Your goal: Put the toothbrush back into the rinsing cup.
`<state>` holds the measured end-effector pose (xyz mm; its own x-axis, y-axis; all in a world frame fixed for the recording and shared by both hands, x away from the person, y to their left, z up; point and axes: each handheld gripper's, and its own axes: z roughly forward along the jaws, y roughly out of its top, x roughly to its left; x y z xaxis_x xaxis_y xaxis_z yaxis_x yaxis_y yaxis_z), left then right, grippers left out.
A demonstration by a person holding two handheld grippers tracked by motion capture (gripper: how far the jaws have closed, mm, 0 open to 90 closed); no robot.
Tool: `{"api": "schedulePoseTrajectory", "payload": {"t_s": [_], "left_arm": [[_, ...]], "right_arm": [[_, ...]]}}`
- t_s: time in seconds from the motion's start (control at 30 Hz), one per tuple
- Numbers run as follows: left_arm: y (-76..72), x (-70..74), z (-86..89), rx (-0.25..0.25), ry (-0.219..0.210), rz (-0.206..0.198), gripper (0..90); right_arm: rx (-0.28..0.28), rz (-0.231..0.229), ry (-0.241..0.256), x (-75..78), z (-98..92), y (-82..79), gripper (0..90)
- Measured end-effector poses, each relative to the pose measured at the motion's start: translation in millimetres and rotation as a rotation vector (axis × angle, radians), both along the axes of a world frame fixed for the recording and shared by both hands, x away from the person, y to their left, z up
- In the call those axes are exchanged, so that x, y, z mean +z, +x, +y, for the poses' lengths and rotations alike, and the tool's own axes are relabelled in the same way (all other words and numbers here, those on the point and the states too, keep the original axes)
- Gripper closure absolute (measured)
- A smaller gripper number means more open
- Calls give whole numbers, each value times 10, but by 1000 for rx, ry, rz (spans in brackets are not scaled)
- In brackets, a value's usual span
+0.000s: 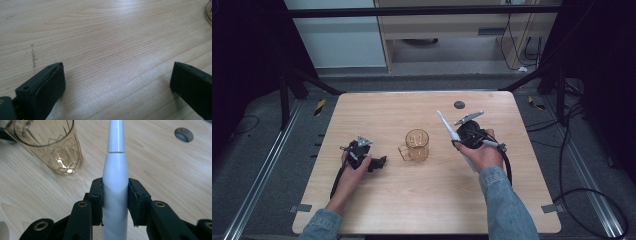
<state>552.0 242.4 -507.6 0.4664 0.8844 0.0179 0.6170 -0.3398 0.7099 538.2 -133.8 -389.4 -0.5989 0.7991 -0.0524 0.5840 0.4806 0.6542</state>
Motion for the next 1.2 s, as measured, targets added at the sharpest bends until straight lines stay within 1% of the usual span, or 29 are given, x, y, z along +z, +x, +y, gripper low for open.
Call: {"api": "schedulePoseTrajectory", "payload": {"t_s": [0.07, 0.17, 0.27, 0.37, 0.43, 0.5, 0.57, 0.6, 0.7, 0.83, 0.87, 0.93, 1.0, 1.07, 1.2], "left_arm": [[0, 0, 0, 0, 0, 0, 0], [0, 0, 0, 0, 0, 0, 0], [0, 0, 0, 0, 0, 0, 0], [0, 0, 0, 0, 0, 0, 0], [0, 0, 0, 0, 0, 0, 0], [0, 0, 0, 0, 0, 0, 0], [0, 0, 0, 0, 0, 0, 0], [-1, 0, -1, 0, 0, -1, 0], [0, 0, 0, 0, 1, 0, 0], [0, -1, -2, 2, -3, -2, 0], [0, -1, -2, 2, -2, -2, 0], [0, -1, -2, 2, -2, -2, 0], [0, -1, -2, 2, -2, -2, 0], [0, -1, -1, 1, -2, -2, 0], [0, -1, -1, 1, -1, -2, 0]], "right_arm": [[0, -15, 13, 19, 15, -1, 669], [1, -41, 19, 57, 64, -5, 669], [0, -77, 41, 108, 124, -13, 669], [-10, -104, 59, 140, 165, -21, 669], [-23, -120, 82, 152, 185, -23, 669], [-32, -140, 90, 168, 210, -24, 669], [-49, -144, 100, 190, 234, -19, 669], [-51, -158, 101, 209, 250, -15, 669], [-53, -193, 124, 286, 305, -7, 669], [-53, -220, 130, 337, 371, 16, 669], [-53, -232, 136, 350, 387, 25, 669], [-59, -243, 148, 362, 409, 33, 669], [-63, -260, 146, 371, 440, 44, 669], [-64, -265, 153, 381, 458, 49, 669], [-52, -272, 139, 423, 505, 51, 669]]}}
